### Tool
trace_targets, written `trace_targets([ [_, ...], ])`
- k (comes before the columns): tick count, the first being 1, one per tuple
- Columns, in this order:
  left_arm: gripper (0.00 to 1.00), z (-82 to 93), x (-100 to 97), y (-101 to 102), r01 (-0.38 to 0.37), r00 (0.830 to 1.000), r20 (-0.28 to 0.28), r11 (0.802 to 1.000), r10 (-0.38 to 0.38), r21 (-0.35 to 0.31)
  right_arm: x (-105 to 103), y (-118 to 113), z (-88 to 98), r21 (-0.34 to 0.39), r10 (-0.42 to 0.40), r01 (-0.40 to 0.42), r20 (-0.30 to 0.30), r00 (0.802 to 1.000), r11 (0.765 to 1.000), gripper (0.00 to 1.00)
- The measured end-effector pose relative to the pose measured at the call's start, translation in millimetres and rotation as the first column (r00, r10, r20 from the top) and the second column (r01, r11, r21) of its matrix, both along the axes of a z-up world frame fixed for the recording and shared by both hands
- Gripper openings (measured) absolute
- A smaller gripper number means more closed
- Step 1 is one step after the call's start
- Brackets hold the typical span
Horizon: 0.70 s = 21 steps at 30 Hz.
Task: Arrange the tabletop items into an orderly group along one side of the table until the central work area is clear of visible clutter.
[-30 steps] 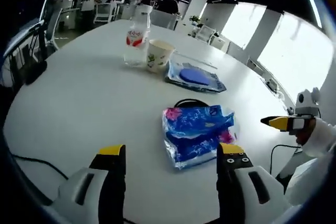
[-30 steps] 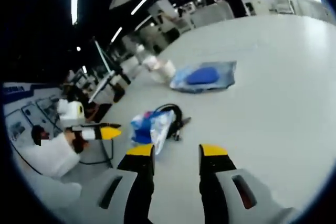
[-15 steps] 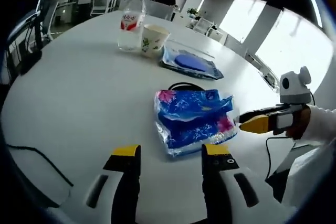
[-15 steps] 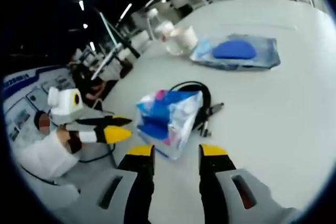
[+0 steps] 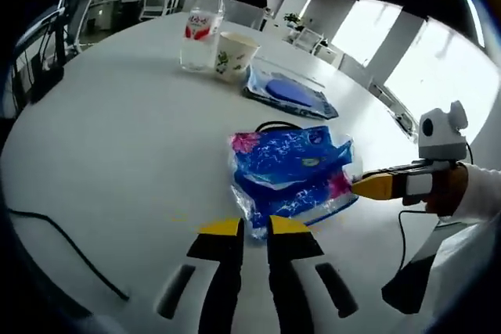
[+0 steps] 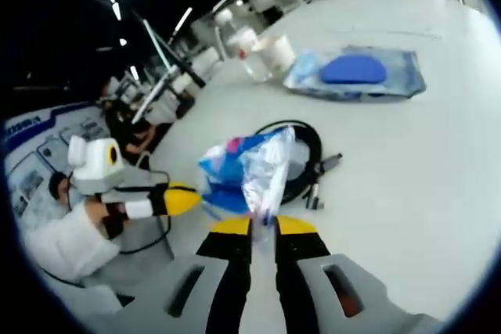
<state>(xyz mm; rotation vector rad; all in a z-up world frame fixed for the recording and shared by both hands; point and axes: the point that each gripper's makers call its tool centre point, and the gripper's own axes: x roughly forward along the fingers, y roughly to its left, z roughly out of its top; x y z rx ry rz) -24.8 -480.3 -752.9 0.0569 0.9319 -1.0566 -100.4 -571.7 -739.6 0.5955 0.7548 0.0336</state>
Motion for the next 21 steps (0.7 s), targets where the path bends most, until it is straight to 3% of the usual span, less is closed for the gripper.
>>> trace_targets([
  [4,0.00,15.4,0.9,-5,-0.037,0.999,-0.039,0.995,0.033,-0.092,-6,-8,0.5,0.017,-0.044,0.045,-0.010,0.999,0.999,0.01],
  [12,0.00,38.8,-8.0,-19,0.035,0.999,-0.008,0.992,-0.036,-0.125,-12,-29,21.2,0.077,-0.142,0.138,0.048,0.989,0.987,0.00],
  [21,0.00,63.7,-21.5,-64,0.145,0.989,0.034,0.978,-0.141,-0.147,-32,-70,45.6,0.120,-0.285,0.273,0.099,0.953,0.954,0.00],
])
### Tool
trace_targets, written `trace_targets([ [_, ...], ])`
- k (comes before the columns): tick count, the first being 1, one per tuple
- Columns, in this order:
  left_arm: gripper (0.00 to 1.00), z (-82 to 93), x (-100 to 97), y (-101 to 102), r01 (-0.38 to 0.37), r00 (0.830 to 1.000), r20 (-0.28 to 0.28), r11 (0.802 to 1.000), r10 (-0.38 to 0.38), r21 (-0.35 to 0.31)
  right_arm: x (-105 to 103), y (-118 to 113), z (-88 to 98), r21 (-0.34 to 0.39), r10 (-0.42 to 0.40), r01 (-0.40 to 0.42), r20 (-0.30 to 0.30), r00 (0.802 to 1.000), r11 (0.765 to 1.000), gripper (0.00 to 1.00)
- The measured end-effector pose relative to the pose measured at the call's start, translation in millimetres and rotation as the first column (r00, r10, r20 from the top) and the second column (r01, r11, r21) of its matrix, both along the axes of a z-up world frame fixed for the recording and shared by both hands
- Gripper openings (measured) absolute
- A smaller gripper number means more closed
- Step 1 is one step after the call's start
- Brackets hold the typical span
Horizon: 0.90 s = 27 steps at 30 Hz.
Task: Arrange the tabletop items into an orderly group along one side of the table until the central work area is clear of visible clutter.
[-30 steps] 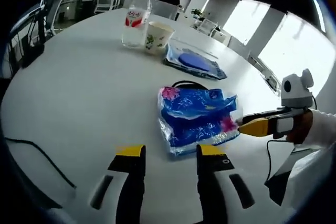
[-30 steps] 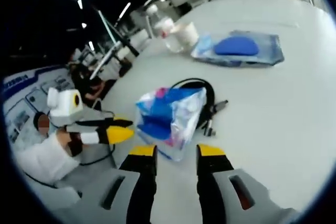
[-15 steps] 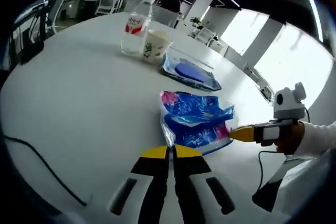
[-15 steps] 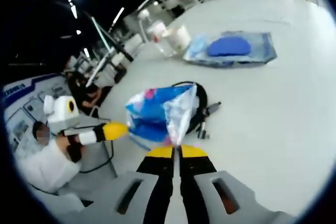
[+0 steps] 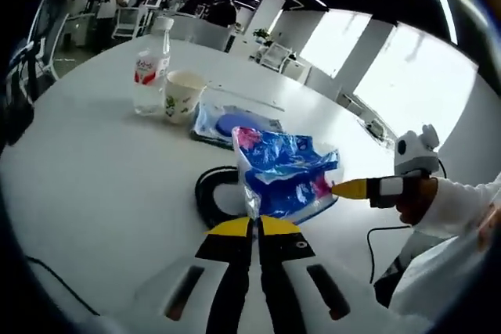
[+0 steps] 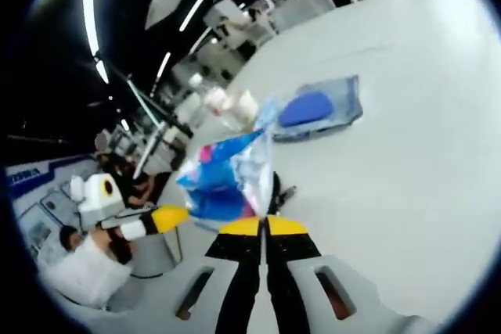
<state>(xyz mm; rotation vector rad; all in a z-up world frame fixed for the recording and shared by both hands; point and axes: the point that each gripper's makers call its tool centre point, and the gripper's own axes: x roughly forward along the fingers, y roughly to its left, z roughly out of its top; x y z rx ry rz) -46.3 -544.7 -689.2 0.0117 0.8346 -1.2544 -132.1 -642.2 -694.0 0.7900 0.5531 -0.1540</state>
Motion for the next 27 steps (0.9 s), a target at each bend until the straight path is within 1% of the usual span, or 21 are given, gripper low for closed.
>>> trace_targets([
  [2,0.00,3.2,-4.6,-11,0.028,1.000,0.005,1.000,-0.028,-0.002,-6,-10,3.0,0.005,-0.034,0.034,0.006,0.999,0.999,0.00],
  [4,0.00,6.2,-9.3,-28,0.062,0.998,0.013,0.998,-0.062,-0.004,-14,-23,7.9,-0.002,-0.070,0.070,0.012,0.997,0.998,0.00],
  [8,0.00,10.0,-18.5,-57,0.124,0.992,0.025,0.992,-0.124,0.006,-27,-48,16.0,-0.013,-0.129,0.129,0.025,0.991,0.992,0.00],
  [9,0.00,13.5,-22.4,-67,0.151,0.988,0.035,0.989,-0.151,0.004,-31,-57,19.1,-0.021,-0.147,0.148,0.029,0.989,0.989,0.00],
  [11,0.00,17.1,-25.7,-81,0.181,0.982,0.046,0.983,-0.181,0.002,-36,-69,23.7,-0.031,-0.170,0.171,0.034,0.985,0.985,0.00],
  [12,0.00,20.0,-28.4,-91,0.201,0.978,0.054,0.980,-0.201,0.001,-39,-78,26.8,-0.039,-0.186,0.188,0.040,0.982,0.981,0.00],
  [16,0.00,30.0,-39.7,-121,0.252,0.966,0.067,0.968,-0.251,-0.003,-52,-104,36.7,-0.051,-0.241,0.243,0.047,0.969,0.969,0.00],
  [18,0.00,31.7,-42.1,-135,0.270,0.961,0.069,0.963,-0.269,0.002,-56,-116,43.7,-0.056,-0.260,0.263,0.055,0.964,0.963,0.00],
  [19,0.00,32.6,-42.9,-138,0.274,0.959,0.071,0.962,-0.274,0.003,-57,-120,46.6,-0.062,-0.263,0.266,0.059,0.963,0.962,0.00],
  [23,0.00,38.8,-45.6,-166,0.303,0.950,0.069,0.953,-0.303,0.003,-61,-142,57.3,-0.093,-0.277,0.282,0.064,0.959,0.955,0.00],
  [27,0.00,45.3,-47.2,-194,0.337,0.937,0.095,0.941,-0.337,0.013,-64,-168,64.1,-0.110,-0.301,0.307,0.063,0.951,0.945,0.00],
])
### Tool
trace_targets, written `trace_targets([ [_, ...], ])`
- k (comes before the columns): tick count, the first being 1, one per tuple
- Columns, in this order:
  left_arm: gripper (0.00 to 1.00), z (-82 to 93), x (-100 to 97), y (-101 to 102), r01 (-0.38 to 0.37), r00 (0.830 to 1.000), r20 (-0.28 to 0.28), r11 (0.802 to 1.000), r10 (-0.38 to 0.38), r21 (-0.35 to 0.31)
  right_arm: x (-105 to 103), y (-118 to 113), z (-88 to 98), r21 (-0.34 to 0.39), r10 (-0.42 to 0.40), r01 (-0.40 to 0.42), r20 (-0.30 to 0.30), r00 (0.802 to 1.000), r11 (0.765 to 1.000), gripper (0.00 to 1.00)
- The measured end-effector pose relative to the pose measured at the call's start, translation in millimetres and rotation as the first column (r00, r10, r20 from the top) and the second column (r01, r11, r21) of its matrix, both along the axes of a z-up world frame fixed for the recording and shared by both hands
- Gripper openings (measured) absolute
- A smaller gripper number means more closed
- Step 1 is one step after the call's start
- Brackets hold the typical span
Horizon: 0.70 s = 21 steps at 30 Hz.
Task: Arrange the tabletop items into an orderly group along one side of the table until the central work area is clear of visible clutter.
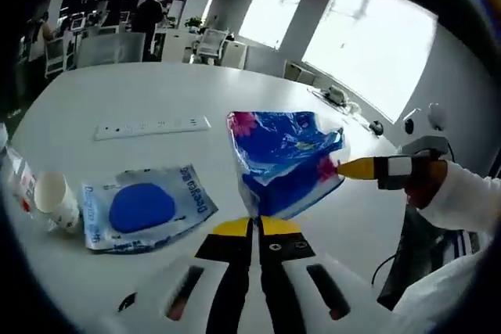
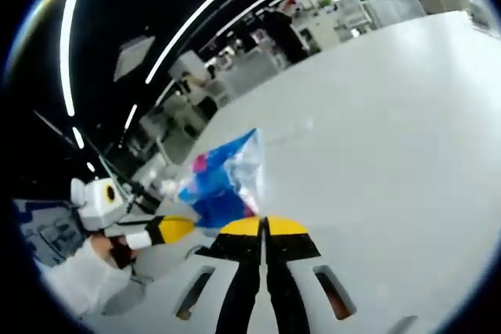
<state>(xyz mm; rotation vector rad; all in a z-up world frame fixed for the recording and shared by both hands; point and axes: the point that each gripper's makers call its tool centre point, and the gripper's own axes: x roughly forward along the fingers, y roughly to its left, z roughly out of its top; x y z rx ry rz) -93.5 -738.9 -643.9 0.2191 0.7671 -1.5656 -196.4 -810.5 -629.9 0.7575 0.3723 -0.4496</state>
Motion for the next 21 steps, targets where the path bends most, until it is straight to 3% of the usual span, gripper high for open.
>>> trace_targets([
  [5,0.00,-6.5,-4.0,-17,0.016,1.000,0.000,1.000,-0.016,0.026,1,-23,-3.3,-0.012,-0.013,0.013,-0.016,1.000,1.000,0.00],
  [9,0.00,-23.7,-2.0,-22,-0.009,0.999,-0.044,0.998,0.011,0.067,6,-31,-13.9,-0.014,0.000,-0.001,-0.046,0.999,1.000,0.00],
  [21,0.00,-72.0,9.9,-42,-0.105,0.984,-0.120,0.973,0.132,0.206,12,-45,-72.5,0.090,0.009,0.003,-0.130,0.992,0.996,0.00],
])
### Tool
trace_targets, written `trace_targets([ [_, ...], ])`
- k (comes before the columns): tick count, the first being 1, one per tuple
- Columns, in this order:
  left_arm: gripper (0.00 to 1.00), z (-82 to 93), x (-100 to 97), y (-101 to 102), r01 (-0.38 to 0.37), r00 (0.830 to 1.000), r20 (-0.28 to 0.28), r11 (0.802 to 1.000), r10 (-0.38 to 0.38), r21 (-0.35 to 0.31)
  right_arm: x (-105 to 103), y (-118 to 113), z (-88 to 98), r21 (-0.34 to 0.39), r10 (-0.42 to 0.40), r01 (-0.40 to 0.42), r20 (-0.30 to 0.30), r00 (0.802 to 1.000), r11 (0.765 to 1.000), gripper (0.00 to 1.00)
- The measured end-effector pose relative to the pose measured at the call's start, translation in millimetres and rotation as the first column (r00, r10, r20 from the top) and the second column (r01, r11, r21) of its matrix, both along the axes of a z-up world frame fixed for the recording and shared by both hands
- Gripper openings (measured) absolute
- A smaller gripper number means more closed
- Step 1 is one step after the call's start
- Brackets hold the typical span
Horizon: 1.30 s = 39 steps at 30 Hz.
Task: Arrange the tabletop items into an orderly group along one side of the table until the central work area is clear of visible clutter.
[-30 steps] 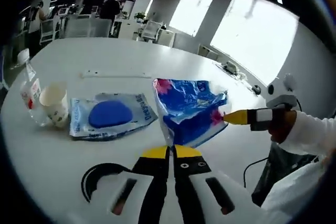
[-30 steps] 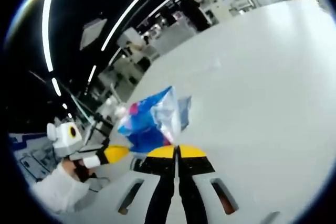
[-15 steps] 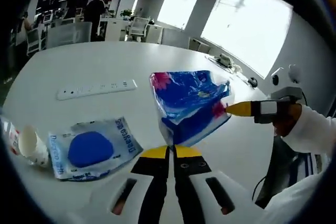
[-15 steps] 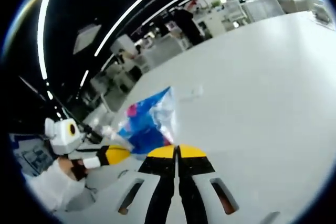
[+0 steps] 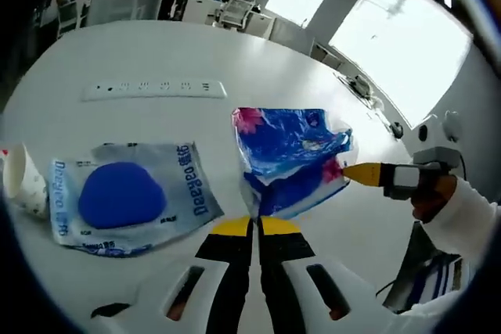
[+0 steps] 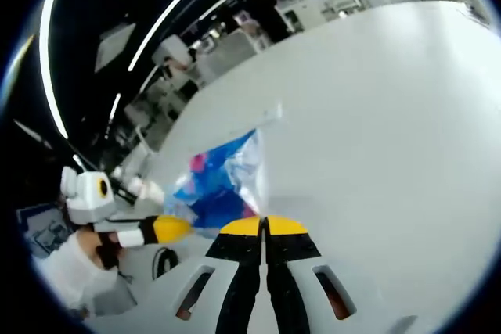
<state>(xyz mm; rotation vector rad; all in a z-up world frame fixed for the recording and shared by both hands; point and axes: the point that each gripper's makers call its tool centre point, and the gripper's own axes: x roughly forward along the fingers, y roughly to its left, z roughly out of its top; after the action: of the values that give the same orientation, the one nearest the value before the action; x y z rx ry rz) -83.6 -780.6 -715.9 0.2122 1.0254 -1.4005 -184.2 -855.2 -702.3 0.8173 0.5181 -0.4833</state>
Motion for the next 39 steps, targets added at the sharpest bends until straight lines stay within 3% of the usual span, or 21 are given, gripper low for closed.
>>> trace_targets([
  [10,0.00,-26.7,0.6,-15,-0.052,0.998,-0.019,0.996,0.054,0.077,2,-20,-44.4,0.076,-0.002,0.005,-0.049,0.999,0.997,0.00],
  [15,0.00,-33.3,2.0,-16,-0.066,0.998,-0.010,0.994,0.067,0.083,1,-24,-56.3,0.101,0.001,0.004,-0.054,0.999,0.995,0.00],
  [21,0.00,-41.7,2.4,-14,-0.091,0.995,-0.026,0.989,0.094,0.112,5,-26,-61.4,0.128,0.008,-0.002,-0.046,0.999,0.992,0.00],
  [25,0.00,-42.3,-3.0,-11,-0.061,0.998,-0.009,0.990,0.063,0.125,2,-23,-65.8,0.156,0.007,0.001,-0.054,0.999,0.988,0.00],
  [30,0.00,-43.1,-2.3,-10,-0.093,0.995,-0.032,0.989,0.097,0.119,-1,-18,-69.7,0.170,0.006,0.005,-0.064,0.998,0.985,0.00],
  [39,0.00,-42.2,-4.1,-10,-0.111,0.993,-0.016,0.990,0.113,0.092,-3,-20,-71.9,0.178,-0.017,0.027,-0.060,0.998,0.984,0.00],
])
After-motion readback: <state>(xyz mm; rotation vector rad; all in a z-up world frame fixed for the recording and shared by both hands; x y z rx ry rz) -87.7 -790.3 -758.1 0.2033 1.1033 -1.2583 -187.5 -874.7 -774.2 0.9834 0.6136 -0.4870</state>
